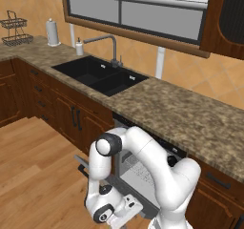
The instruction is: Pick up the cup and bowl from the counter, place them in the dishwasher, and close the dishwasher door.
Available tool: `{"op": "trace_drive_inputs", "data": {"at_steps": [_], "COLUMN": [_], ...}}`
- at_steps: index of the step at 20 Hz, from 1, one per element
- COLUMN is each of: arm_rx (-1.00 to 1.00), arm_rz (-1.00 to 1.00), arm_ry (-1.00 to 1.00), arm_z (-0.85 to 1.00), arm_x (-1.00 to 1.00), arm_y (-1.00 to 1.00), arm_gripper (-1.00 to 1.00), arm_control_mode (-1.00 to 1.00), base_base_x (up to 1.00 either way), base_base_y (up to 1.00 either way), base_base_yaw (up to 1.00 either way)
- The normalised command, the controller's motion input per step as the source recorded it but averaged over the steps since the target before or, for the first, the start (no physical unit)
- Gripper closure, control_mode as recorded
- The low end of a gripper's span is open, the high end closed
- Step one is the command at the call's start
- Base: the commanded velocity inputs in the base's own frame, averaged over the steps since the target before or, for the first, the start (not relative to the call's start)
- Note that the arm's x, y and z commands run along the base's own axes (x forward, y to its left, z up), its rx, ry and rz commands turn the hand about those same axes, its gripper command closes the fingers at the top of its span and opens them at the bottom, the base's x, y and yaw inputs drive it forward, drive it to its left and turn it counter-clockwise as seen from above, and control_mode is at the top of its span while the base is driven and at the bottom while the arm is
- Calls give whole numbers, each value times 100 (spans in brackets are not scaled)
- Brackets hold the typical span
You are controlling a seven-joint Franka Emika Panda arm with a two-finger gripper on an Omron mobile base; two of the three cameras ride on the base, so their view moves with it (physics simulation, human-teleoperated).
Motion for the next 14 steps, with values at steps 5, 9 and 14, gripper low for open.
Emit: {"op": "trace_drive_inputs", "data": {"at_steps": [5, 9, 14], "arm_rx": [-70, -60, -55], "arm_rz": [0, 0, 0], "arm_ry": [-27, -44, -45], "arm_z": [-22, 17, 37], "arm_x": [100, 100, 100], "arm_y": [0, 0, -8], "arm_gripper": [-100, -100, -100], "arm_control_mode": [-100, -100, -100], "base_base_x": [0, 0, 0], "base_base_y": [0, 0, 0], "base_base_yaw": [0, 0, 0]}}
